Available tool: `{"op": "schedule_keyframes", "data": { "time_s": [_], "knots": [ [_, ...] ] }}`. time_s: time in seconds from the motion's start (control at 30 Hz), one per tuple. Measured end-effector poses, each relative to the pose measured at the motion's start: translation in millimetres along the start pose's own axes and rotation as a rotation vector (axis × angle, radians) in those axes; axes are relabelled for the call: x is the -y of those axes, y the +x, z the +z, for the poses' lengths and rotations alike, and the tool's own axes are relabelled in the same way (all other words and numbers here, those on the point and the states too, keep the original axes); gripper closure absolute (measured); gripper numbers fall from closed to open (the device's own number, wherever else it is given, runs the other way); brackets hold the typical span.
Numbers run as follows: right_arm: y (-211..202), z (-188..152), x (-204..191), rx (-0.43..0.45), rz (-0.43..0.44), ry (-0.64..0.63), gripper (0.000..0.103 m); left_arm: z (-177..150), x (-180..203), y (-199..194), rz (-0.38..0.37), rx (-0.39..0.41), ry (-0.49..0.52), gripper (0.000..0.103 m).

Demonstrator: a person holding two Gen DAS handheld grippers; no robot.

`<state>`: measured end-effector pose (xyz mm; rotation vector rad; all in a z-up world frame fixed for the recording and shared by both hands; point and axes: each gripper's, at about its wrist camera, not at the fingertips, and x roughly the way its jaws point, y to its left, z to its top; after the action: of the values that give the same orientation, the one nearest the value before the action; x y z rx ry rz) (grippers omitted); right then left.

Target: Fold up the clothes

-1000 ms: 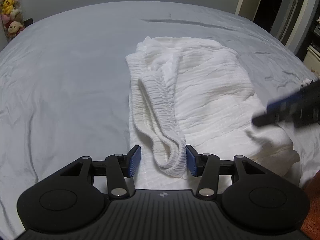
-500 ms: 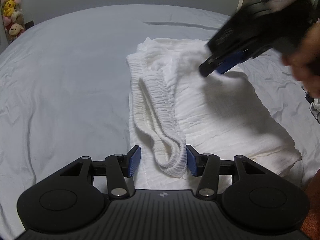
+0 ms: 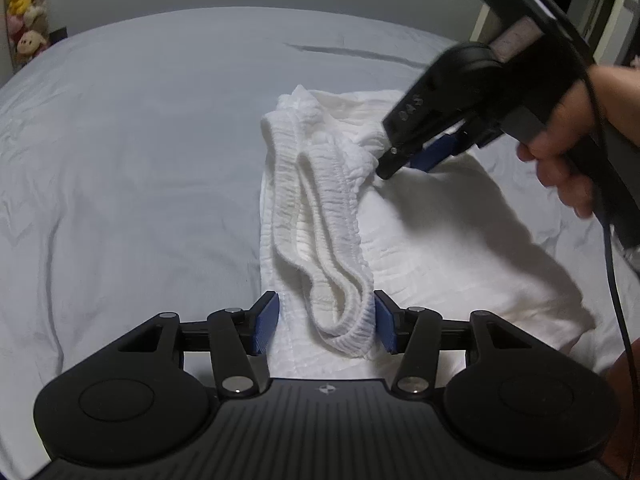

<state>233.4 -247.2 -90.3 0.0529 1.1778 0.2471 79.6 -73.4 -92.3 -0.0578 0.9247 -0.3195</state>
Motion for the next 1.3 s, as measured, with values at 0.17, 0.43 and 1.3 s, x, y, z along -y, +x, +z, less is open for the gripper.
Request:
{"op": "schedule_keyframes", "data": {
  "time_s": [0.17, 0.43, 1.3],
  "knots": [
    [-28.7, -11.5, 1.0, 0.024, 0.039, 0.047, 0.062, -1.7, -2.5, -17.8, -0.013, 0.012, -0.028, 0.053],
    [-85.1, -45.9, -11.6, 0.034, 0.170, 0.094, 0.047, -1.8, -3.4, -50.1, -0.006, 0.030, -0.058, 0.046],
    [-91.7, -180.4, -10.1, 0.274, 0.283, 0.230, 0.019, -31.0, -8.5, -68.8, 0.032, 0.106, -0.087, 0.011]
  ]
}}
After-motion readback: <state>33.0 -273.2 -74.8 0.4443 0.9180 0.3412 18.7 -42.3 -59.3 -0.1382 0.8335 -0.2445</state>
